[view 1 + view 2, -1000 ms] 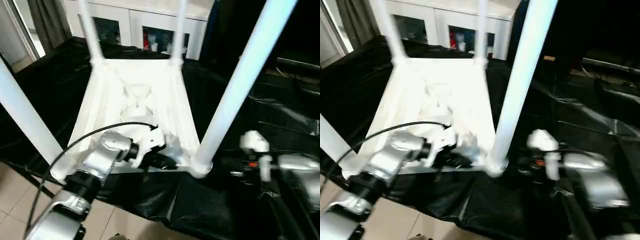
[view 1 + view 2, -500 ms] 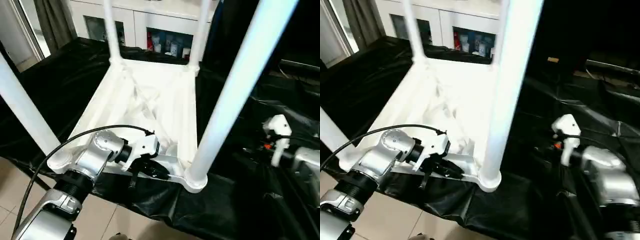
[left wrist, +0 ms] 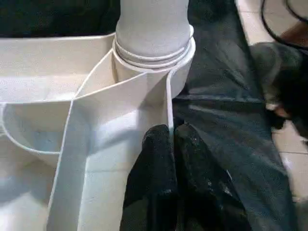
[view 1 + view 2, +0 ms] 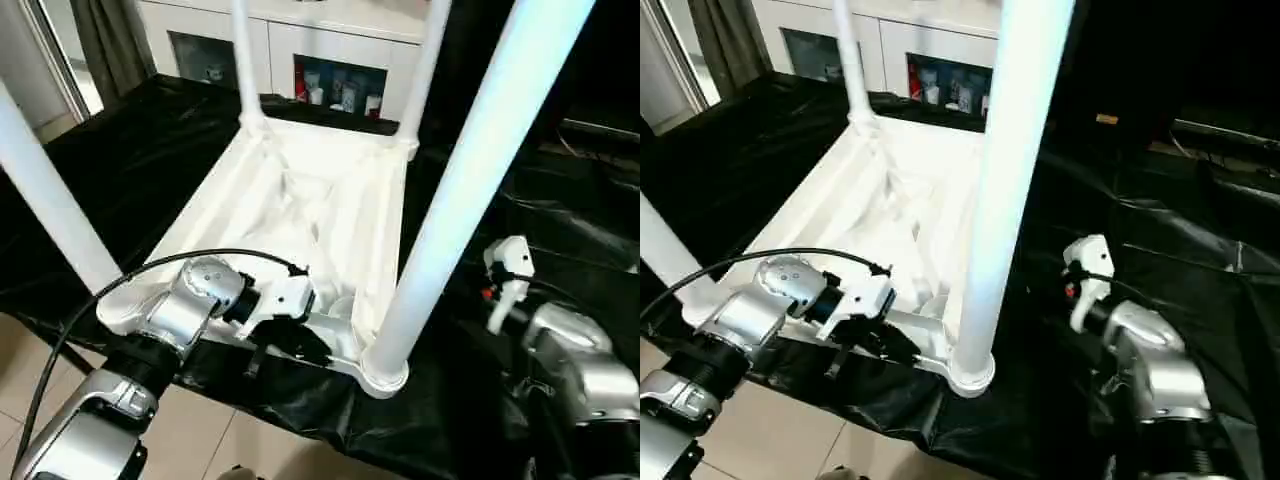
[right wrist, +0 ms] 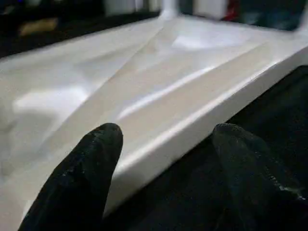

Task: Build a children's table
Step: Flip table

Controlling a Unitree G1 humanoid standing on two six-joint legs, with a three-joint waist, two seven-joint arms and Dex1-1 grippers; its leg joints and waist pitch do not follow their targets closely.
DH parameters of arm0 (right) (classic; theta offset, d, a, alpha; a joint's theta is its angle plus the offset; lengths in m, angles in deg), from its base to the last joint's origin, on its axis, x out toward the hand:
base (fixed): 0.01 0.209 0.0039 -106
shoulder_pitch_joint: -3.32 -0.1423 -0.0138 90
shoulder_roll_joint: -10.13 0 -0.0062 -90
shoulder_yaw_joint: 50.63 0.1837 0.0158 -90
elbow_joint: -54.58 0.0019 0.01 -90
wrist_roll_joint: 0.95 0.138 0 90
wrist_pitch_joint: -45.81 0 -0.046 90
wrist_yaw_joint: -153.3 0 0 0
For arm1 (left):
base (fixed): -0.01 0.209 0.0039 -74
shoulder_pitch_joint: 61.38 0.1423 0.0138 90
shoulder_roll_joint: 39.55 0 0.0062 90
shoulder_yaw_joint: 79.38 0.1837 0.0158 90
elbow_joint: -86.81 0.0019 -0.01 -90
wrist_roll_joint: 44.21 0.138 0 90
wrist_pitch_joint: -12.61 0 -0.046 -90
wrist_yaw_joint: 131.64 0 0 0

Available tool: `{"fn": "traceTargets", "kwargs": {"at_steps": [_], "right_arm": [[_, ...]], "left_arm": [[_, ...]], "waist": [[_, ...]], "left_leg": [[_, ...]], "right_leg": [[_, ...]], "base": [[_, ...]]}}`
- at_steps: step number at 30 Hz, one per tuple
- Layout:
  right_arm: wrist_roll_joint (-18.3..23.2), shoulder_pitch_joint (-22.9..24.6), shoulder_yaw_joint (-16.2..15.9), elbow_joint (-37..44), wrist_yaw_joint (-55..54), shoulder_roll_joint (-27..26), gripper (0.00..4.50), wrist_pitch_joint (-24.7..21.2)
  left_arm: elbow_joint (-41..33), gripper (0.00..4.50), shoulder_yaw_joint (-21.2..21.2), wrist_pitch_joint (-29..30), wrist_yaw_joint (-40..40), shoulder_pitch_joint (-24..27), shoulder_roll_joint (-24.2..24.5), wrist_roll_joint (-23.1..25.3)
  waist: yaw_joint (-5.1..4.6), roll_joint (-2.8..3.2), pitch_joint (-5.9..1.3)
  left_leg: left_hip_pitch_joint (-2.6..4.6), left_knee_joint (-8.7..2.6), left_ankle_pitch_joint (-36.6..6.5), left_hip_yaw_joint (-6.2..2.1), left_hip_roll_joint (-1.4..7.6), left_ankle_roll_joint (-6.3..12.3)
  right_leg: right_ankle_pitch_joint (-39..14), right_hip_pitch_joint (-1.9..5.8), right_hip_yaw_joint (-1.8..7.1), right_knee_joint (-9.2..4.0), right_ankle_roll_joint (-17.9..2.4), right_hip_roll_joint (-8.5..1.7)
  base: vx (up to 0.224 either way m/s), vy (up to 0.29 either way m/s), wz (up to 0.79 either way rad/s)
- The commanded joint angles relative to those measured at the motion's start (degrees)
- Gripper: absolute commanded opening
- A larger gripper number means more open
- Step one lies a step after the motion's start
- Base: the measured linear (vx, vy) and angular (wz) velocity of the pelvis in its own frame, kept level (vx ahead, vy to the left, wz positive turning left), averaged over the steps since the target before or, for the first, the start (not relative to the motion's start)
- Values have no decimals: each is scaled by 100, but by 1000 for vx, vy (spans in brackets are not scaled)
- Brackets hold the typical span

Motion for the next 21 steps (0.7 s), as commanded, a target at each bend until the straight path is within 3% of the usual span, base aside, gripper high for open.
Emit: {"fn": "traceTargets", "kwargs": {"at_steps": [1,5,6,7,10,12,13,14,15,16,17,18,19,20,21], "right_arm": [[113,-99,215,15,-361,-117,348,112],[169,-34,277,224,-643,-333,348,93],[169,-34,277,224,-643,-333,348,93],[240,40,300,380,-755,-442,348,-21],[202,126,268,544,-873,-538,348,-53],[172,191,279,693,-1131,-632,348,-100],[203,203,342,767,-1359,-704,348,-265],[219,217,391,830,-1563,-768,348,-413],[181,238,424,905,-1831,-831,348,-583],[181,238,424,905,-1831,-831,348,-583],[-322,327,324,1043,-2326,-837,348,-580],[-400,345,310,1078,-2423,-839,348,-633],[-547,380,284,1147,-2600,-845,348,-715],[-822,451,237,1304,-2908,-874,348,-758],[-822,451,237,1304,-2908,-874,348,-758]], "left_arm": [[-212,45,-233,-66,13,15,-62,-289],[-586,74,-502,153,-87,118,36,-668],[-586,74,-502,153,-87,118,36,-668],[-931,97,-709,323,-61,183,117,-907],[-1231,105,-883,412,115,258,228,-1035],[-1463,120,-1112,489,548,362,286,-1017],[-1491,141,-1356,357,1043,404,192,-985],[-1507,141,-1574,228,1496,444,97,-953],[-1523,142,-1839,96,2123,494,-38,-878],[-1523,151,-1839,96,2123,494,-38,-878],[-1324,165,-2519,168,3818,557,-548,-822],[-1289,179,-2643,147,4082,587,-656,-852],[-1235,179,-2863,103,4537,652,-854,-919],[-1199,183,-3213,28,5231,833,-1184,-1070],[-1199,183,-3213,28,5231,833,-1184,-1070]], "waist": [[-48,-31,-290],[-65,-96,-324],[-62,-89,-328],[-73,-125,-305],[-95,-106,-286],[-149,-60,-267],[-177,1,-257],[-211,-29,-254],[-209,29,-259],[-227,6,-255],[-237,28,-260],[-232,89,-258],[-248,17,-257],[-244,16,-265],[-232,54,-274]], "left_leg": [[74,-362,-1201,-1,127,139],[3,-314,-821,12,94,211],[0,-307,-768,12,89,242],[15,-304,-781,33,93,293],[11,-313,-933,31,98,279],[28,-327,-1108,23,100,186],[25,-336,-1200,17,83,121],[29,-334,-1307,21,83,54],[26,-334,-1322,7,83,5],[26,-333,-1366,14,80,-12],[24,-326,-1406,8,75,-77],[32,-324,-1419,4,88,-118],[18,-300,-1409,8,61,-106],[-1,-292,-1327,6,36,-70],[3,-287,-1286,1,31,-59]], "right_leg": [[-752,195,201,-284,-1284,-236],[-205,227,232,-189,-1317,-205],[-120,223,233,-179,-1326,-200],[-100,192,234,-186,-1346,-180],[-372,181,248,-195,-1301,-186],[-566,166,250,-221,-1239,-169],[-718,164,252,-242,-1194,-163],[-759,164,252,-266,-1158,-141],[-743,173,253,-250,-1163,-149],[-756,166,251,-270,-1158,-137],[-757,165,253,-269,-1113,-123],[-670,163,251,-265,-1125,-117],[-623,184,247,-280,-1119,-109],[-635,202,248,-293,-1061,-107],[-623,196,251,-286,-1030,-110]], "base": [[0,0,0],[0,0,0],[0,0,0],[0,0,0],[0,0,0],[0,0,0],[0,0,0],[0,0,0],[0,0,0],[0,0,0],[0,0,0],[0,0,0],[0,0,0],[0,0,0],[0,0,0]]}}
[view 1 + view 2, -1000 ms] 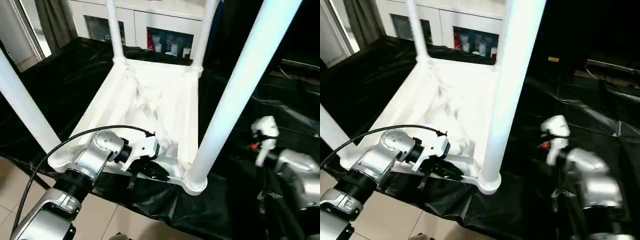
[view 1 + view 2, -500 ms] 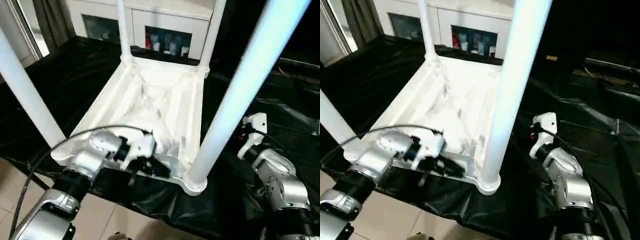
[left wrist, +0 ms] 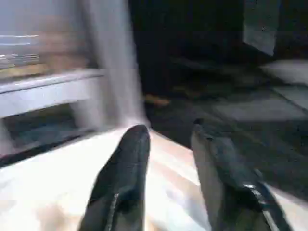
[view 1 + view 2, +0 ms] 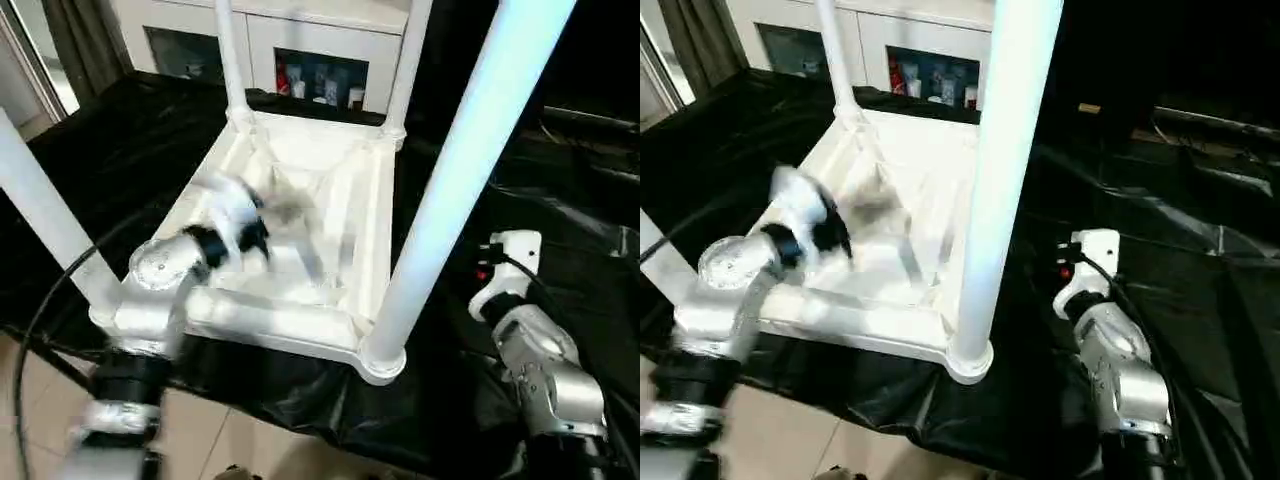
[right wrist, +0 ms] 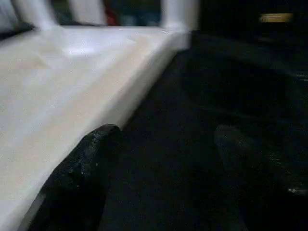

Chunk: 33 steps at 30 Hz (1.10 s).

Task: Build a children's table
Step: Flip table

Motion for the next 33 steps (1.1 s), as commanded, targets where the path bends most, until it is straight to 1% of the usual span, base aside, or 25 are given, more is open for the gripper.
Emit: {"fn": "traceTargets", "kwargs": {"at_steps": [1,2,3,4,12,13,14,15,16,17,19,20,21,22,23,24,25,26,27,28,29,30,31,32,33], "right_arm": [[-415,95,-54,254,-397,-21,348,-98],[-505,167,-103,316,-393,-9,348,51],[-531,219,-149,383,-405,8,348,105],[-556,306,-201,470,-423,15,348,87],[-350,656,-350,476,-511,-392,348,166],[-374,665,-408,427,-479,-423,348,160],[-323,649,-411,359,-422,-463,348,159],[-303,640,-422,304,-418,-509,348,165],[-296,632,-437,267,-429,-548,348,166],[-286,631,-469,256,-424,-576,348,172],[-293,634,-507,257,-425,-600,348,183],[-327,629,-574,222,-410,-633,348,239],[-311,616,-592,183,-361,-638,348,274],[-296,614,-618,175,-306,-610,348,298],[-292,614,-629,182,-281,-589,348,302],[-293,626,-658,189,-259,-579,348,306],[-293,626,-658,189,-259,-579,348,306],[-290,656,-658,111,-171,-531,348,318],[-290,656,-658,111,-171,-531,348,318],[-296,682,-631,82,-140,-485,348,344],[-296,732,-576,106,-144,-431,348,358],[-282,746,-545,147,-154,-415,348,339],[-264,763,-504,202,-167,-394,348,315],[-209,798,-396,364,-179,-337,348,254],[-185,790,-372,404,-179,-313,348,230]], "left_arm": [[-5,204,-284,-71,936,279,-156,115],[-289,204,-304,446,1260,486,-227,281],[-502,216,-293,829,1498,626,-273,409],[-683,216,-274,956,1565,795,-327,451],[-892,216,-134,377,1869,1447,-316,803],[-1001,216,-136,519,1932,1505,-312,772],[-1053,216,-133,569,1978,1536,-296,784],[-1146,216,-131,656,2008,1588,-277,802],[-1220,216,-122,716,2033,1636,-231,861],[-1275,216,-118,704,2023,1683,-185,906],[-1340,216,-126,696,1972,1731,-150,887],[-1446,216,-164,683,1919,1841,-68,859],[-1538,216,-150,625,1871,1930,4,867],[-1660,216,-100,600,1870,2038,95,958],[-1721,216,-71,599,1881,2088,137,1025],[-1776,216,-79,682,1885,2144,162,1018],[-1776,216,-79,682,1885,2144,162,1018],[-1935,216,-158,798,1965,2320,85,885],[-1935,216,-158,798,1965,2320,85,885],[-2027,216,-132,803,2028,2415,65,952],[-2181,216,-85,857,2070,2564,30,1003],[-2244,216,-64,889,2067,2613,23,1009],[-2322,216,-36,932,2063,2673,16,1010],[-2455,216,43,1004,2050,2773,33,946],[-2474,216,66,1015,2048,2772,52,924]], "waist": [[-12,38,-338],[-64,106,-359],[-83,78,-354],[-86,185,-354],[-100,106,-313],[-96,5,-308],[-26,71,-357],[-2,-67,-309],[135,-112,-312],[273,-163,-275],[345,-186,-249],[301,-88,-243],[230,16,-245],[-110,47,-233],[-177,251,-383],[-142,196,-322],[-142,196,-322],[-199,184,-401],[-191,185,-412],[-264,94,-387],[-186,81,-320],[-213,8,-325],[-248,-69,-336],[-115,-50,-254],[-102,-91,-199]], "left_leg": [[27,-324,-1286,-30,39,-14],[17,-324,-1269,-47,68,-29],[4,-315,-1228,-49,51,16],[8,-315,-1196,-54,51,72],[-22,-321,-1517,-28,46,305],[-59,-295,-1488,-4,19,455],[190,-15,-1403,193,43,494],[162,69,-1687,186,3,431],[0,253,-1718,75,-73,420],[-155,590,-1670,-122,-141,510],[-298,777,-1566,-383,-191,411],[-36,450,-1309,-489,-312,528],[186,108,-1048,-461,-313,781],[314,-319,-839,-692,-90,1760],[305,-280,646,-777,46,1863],[180,-171,2099,-705,257,1060],[180,-171,2099,-705,257,1060],[367,-143,3530,-945,425,-403],[467,-143,3595,-963,499,-580],[394,-192,3382,-1041,625,-366],[196,-243,2631,-808,445,-215],[159,-213,2001,-690,272,-291],[28,-105,690,-572,-5,-411],[-31,-101,-614,-526,48,-168],[16,-165,-1433,-561,161,135]], "right_leg": [[-647,291,154,-393,-998,-122],[-420,313,139,-367,-927,-106],[-350,312,137,-366,-926,-98],[-364,302,134,-365,-948,-110],[-1099,242,173,-466,-858,-178],[-1250,267,206,-500,-843,-245],[-1913,30,598,-643,-773,-296],[-2247,33,750,-680,-783,-315],[-2464,230,1169,-764,-860,-467],[-2719,343,1666,-894,-929,-691],[-2798,442,1980,-906,-1010,-695],[-2252,226,1979,-832,-769,-34],[-1880,45,1750,-704,-439,370],[-1274,-381,646,163,-440,706],[-673,-372,178,591,-488,431],[-53,-283,64,448,-524,311],[-53,-283,64,448,-524,311],[44,-134,29,426,-397,167],[-93,-187,12,413,-367,145],[-246,-56,72,404,-195,36],[-4,131,132,191,-197,-97],[278,232,181,29,-296,-164],[590,444,296,-159,-577,-414],[203,453,451,-314,-852,-758],[-646,399,457,-381,-1087,-740]], "base": [[0,0,0],[0,0,0],[0,0,0],[0,0,0],[0,0,0],[0,0,0],[0,0,0],[-15,37,-23],[-12,92,-47],[-12,92,-47],[-11,211,-54],[-19,242,-53],[-49,283,-41],[-40,282,-17],[-40,282,-17],[-20,242,8],[-20,178,-1],[-20,178,-1],[-27,121,-8],[-55,89,0],[-55,89,0],[-70,49,-5],[-82,-6,-8],[-82,-6,-8],[-97,-31,-1]]}}
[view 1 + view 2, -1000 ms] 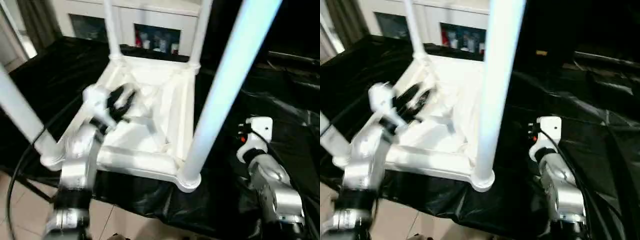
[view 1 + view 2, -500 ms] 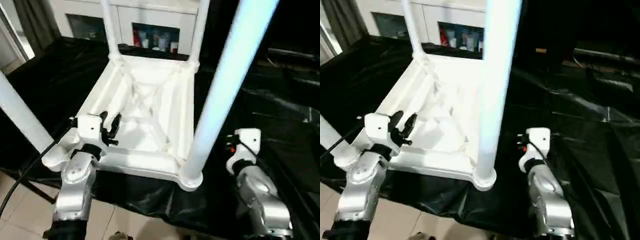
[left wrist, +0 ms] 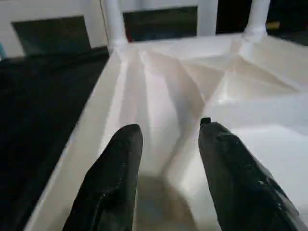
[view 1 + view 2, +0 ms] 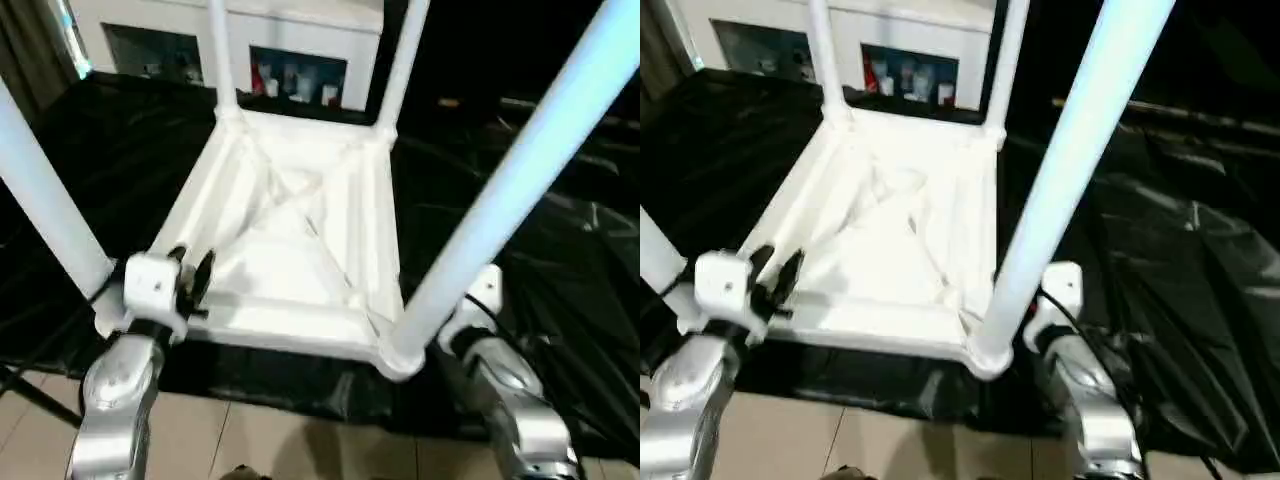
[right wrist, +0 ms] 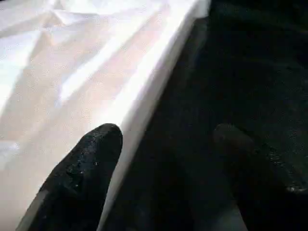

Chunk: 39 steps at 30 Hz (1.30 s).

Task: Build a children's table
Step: Flip table

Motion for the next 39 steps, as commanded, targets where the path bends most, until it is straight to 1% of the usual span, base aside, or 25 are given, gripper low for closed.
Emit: {"fn": "traceTargets", "kwargs": {"at_steps": [1,2,3,4,7,10,11,12,13,14,15,16,17,18,19,20,22,23,24,26,30,34,35,37,39], "right_arm": [[110,-12,169,191,-25,59,348,-57],[147,-67,304,105,65,245,348,49],[147,-67,304,105,65,245,348,49],[187,-105,384,1,141,343,348,112],[259,-244,570,-444,389,635,348,452],[375,-171,574,-571,928,951,348,476],[408,-138,601,-598,1053,1056,348,406],[462,-93,641,-621,1183,1152,348,356],[577,-2,773,-653,1394,1363,365,312],[797,95,887,-519,1651,1489,383,191],[886,137,922,-444,1780,1546,383,160],[934,154,931,-416,1844,1575,383,157],[1092,216,943,-285,2084,1685,395,120],[1092,216,943,-285,2084,1685,395,120],[1468,430,872,108,2763,1963,411,-2],[1699,551,815,346,3231,2162,420,-93],[1801,612,779,445,3432,2263,430,-172],[1924,757,703,627,3706,2413,440,-300],[1942,783,688,657,3753,2439,447,-320],[2146,1075,561,1014,4237,2749,450,-595],[2341,1282,541,1262,4537,2999,450,-844],[2513,1370,490,1426,4834,3234,450,-1005],[2524,1367,422,1508,4879,3260,450,-1037],[2537,1368,389,1571,4904,3278,450,-1075],[2542,1202,289,1652,4796,3143,450,-1095]], "left_arm": [[-206,216,108,77,18,-28,11,-16],[-148,216,141,35,32,-40,23,12],[-148,216,141,35,32,-40,23,12],[-150,216,142,-35,60,-12,25,59],[-489,216,34,-79,94,310,-17,-41],[-931,216,-104,-127,-226,894,114,-425],[-1031,237,-93,-217,-461,1061,191,-593],[-1153,237,-100,-201,-699,1215,246,-825],[-1357,246,-158,-13,-1222,1541,465,-1258],[-1410,251,-220,81,-1451,1675,599,-1421],[-1438,251,-284,130,-1580,1754,687,-1512],[-1451,255,-315,150,-1633,1790,727,-1552],[-1495,280,-477,236,-1772,1870,840,-1719],[-1495,280,-477,236,-1772,1870,840,-1719],[-1529,290,-903,431,-1916,1908,1055,-2126],[-1499,293,-1146,488,-1964,1873,1217,-2313],[-1480,299,-1194,570,-2020,1872,1309,-2472],[-1447,312,-1254,768,-2213,1966,1488,-2701],[-1442,325,-1263,804,-2250,1987,1518,-2738],[-1401,337,-1343,1139,-2598,2339,1806,-2885],[-1347,370,-1513,1192,-2621,2521,1830,-2897],[-1123,384,-1794,1068,-2209,2252,1724,-2937],[-1098,411,-1815,1110,-2120,2133,1704,-3036],[-1096,416,-1830,1164,-2079,2068,1701,-3113],[-1087,420,-1821,1278,-1860,1862,1618,-3133]], "waist": [[17,47,-160],[15,53,-148],[9,76,-141],[-20,60,-112],[26,38,-109],[45,33,-105],[46,33,-117],[58,37,-120],[95,72,-131],[91,83,-128],[96,127,-135],[110,93,-146],[126,146,-142],[125,120,-134],[142,157,-126],[172,164,-118],[175,171,-100],[170,166,-76],[170,166,-76],[186,175,-43],[178,160,-19],[186,142,6],[193,139,44],[192,132,79],[180,143,18]], "left_leg": [[164,-668,-1228,-433,867,-321],[194,-726,-1563,-436,906,-304],[211,-748,-1686,-441,919,-325],[182,-780,-1872,-436,916,-345],[142,-749,-1845,-421,917,-313],[97,-760,-1630,-426,930,-164],[91,-761,-1530,-425,928,-97],[104,-759,-1472,-412,931,-70],[148,-743,-1369,-395,935,-52],[128,-756,-1255,-382,931,-11],[131,-758,-1210,-383,921,15],[175,-736,-1048,-356,929,98],[156,-727,-933,-348,911,190],[148,-726,-934,-338,913,230],[159,-722,-1011,-338,918,228],[154,-719,-1092,-347,930,277],[167,-729,-1191,-350,922,319],[171,-745,-1307,-356,927,280],[171,-745,-1307,-356,927,280],[198,-774,-1685,-376,938,93],[212,-793,-1895,-399,945,-78],[230,-786,-2076,-415,935,-187],[265,-777,-2342,-427,929,-276],[297,-786,-2637,-469,924,-383],[293,-798,-2468,-474,926,-448]], "right_leg": [[-806,141,453,-457,-1220,-848],[-1237,95,412,-465,-1293,-750],[-1276,72,407,-458,-1306,-723],[-1372,63,396,-466,-1277,-704],[-1585,80,397,-486,-1250,-788],[-1365,109,368,-467,-1264,-756],[-1180,118,357,-444,-1285,-742],[-1069,104,354,-439,-1293,-730],[-814,87,357,-413,-1358,-730],[-513,101,348,-376,-1434,-697],[-350,119,339,-358,-1451,-679],[8,97,331,-334,-1504,-655],[190,125,336,-309,-1570,-679],[182,126,334,-326,-1577,-680],[49,134,339,-326,-1617,-710],[-67,152,344,-339,-1589,-703],[-285,136,341,-363,-1570,-694],[-547,125,344,-385,-1555,-694],[-547,125,344,-385,-1555,-694],[-1307,100,368,-443,-1404,-701],[-1700,74,395,-492,-1298,-721],[-1981,46,403,-533,-1228,-743],[-2406,16,415,-576,-1139,-758],[-2813,-6,425,-608,-1043,-772],[-2427,19,415,-567,-1040,-743]], "base": [[-94,-28,4],[-94,-28,4],[-88,-32,2],[-71,-33,-1],[-41,-20,-2],[0,0,0],[0,0,0],[0,0,0],[0,0,0],[0,0,0],[0,0,0],[0,0,0],[0,0,0],[0,0,0],[0,0,0],[0,0,0],[0,0,0],[0,0,0],[0,0,0],[0,0,0],[0,0,0],[0,0,0],[0,0,0],[0,0,0],[0,0,0]]}}
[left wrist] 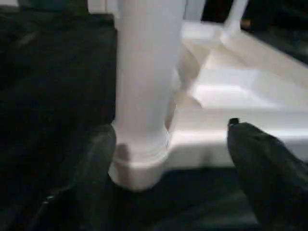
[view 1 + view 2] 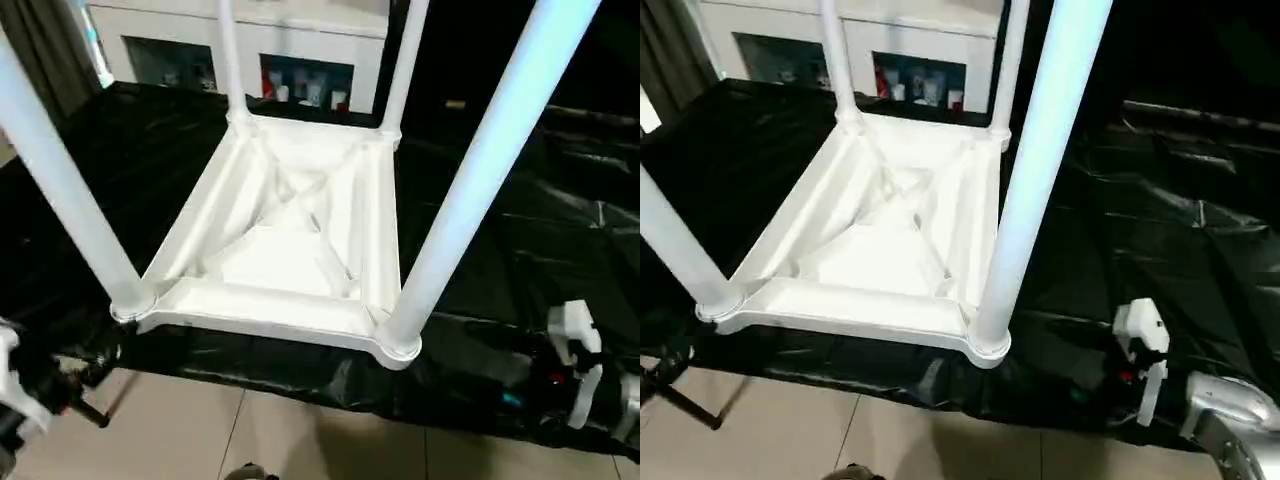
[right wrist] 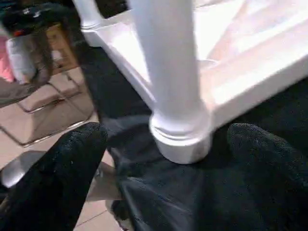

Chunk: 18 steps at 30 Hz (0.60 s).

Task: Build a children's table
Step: Flip table

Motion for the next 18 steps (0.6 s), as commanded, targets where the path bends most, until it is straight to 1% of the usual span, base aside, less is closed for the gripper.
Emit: {"fn": "traceTargets", "kwargs": {"at_steps": [1,2,3,4,5,6,8,9,11,12,13,14,15,17,18], "right_arm": [[73,-75,-36,121,-43,-7,450,-66],[98,-114,-81,154,-54,-45,450,-89],[141,-144,-166,216,-37,-64,450,-147],[144,-158,-248,247,-19,-84,450,-169],[120,-184,-335,260,-38,-120,450,-165],[122,-225,-404,267,-64,-167,450,-186],[50,-290,-491,239,-88,-245,450,-132],[5,-318,-525,228,-107,-276,450,-103],[35,-378,-596,254,-138,-361,450,-157],[35,-378,-596,254,-138,-361,450,-157],[29,-384,-615,261,-146,-370,450,-161],[4,-404,-683,279,-152,-375,450,-157],[-23,-419,-728,286,-143,-366,450,-141],[-88,-476,-823,239,-116,-360,450,-67],[-119,-493,-840,211,-112,-367,450,-27]], "left_arm": [[-5,430,-5,104,116,-63,-33,-42],[2,442,25,106,163,-122,-68,-7],[30,442,77,106,200,-242,-122,41],[81,442,134,78,231,-377,-160,83],[146,442,219,60,249,-538,-195,118],[237,442,314,38,280,-714,-218,184],[424,442,468,-26,376,-964,-225,368],[505,442,529,-47,414,-1061,-222,427],[817,442,684,-74,718,-1356,-195,761],[817,442,684,-74,718,-1356,-195,761],[879,442,697,-61,789,-1412,-199,813],[1021,442,731,-1,968,-1556,-211,961],[1071,442,747,21,998,-1630,-235,981],[1115,442,819,78,1027,-1794,-313,962],[1100,442,840,104,1037,-1828,-340,940]], "waist": [[-5,41,-106],[-16,25,-115],[-18,14,-122],[-28,-29,-133],[-12,-4,-146],[-8,-3,-150],[-20,-43,-171],[-20,-42,-184],[-36,-33,-209],[-40,-45,-223],[-38,-43,-231],[-68,-38,-223],[-70,-43,-226],[-97,-68,-215],[-93,-79,-217]], "left_leg": [[96,-710,-2516,-525,837,-520],[59,-738,-2308,-519,846,-485],[68,-731,-2256,-504,843,-474],[65,-721,-2095,-489,841,-423],[78,-708,-1924,-473,836,-392],[92,-699,-1871,-457,831,-388],[73,-698,-1627,-458,833,-352],[70,-693,-1525,-454,833,-335],[62,-677,-1286,-454,831,-265],[55,-667,-1184,-447,825,-231],[43,-658,-1078,-452,827,-200],[1,-671,-1059,-469,832,-149],[17,-666,-1119,-466,831,-149],[21,-658,-1214,-459,835,-156],[37,-653,-1243,-452,836,-164]], "right_leg": [[-2430,-69,475,-564,-980,-755],[-2013,-31,469,-518,-1039,-739],[-1912,-35,467,-516,-1067,-738],[-1723,-19,469,-496,-1127,-743],[-1557,-23,468,-489,-1178,-744],[-1480,-34,468,-493,-1205,-742],[-1205,5,451,-457,-1217,-729],[-1050,17,448,-438,-1237,-728],[-609,38,430,-386,-1300,-720],[-492,51,429,-380,-1319,-726],[-367,65,427,-366,-1349,-736],[-314,98,410,-354,-1401,-738],[-367,90,407,-356,-1406,-731],[-559,88,422,-377,-1476,-761],[-617,78,423,-386,-1485,-759]], "base": [[0,0,0],[0,0,0],[0,0,0],[0,0,0],[0,0,0],[0,0,0],[0,0,0],[0,0,0],[0,0,0],[0,0,0],[0,0,0],[0,0,0],[0,0,0],[0,0,0],[0,0,0]]}}
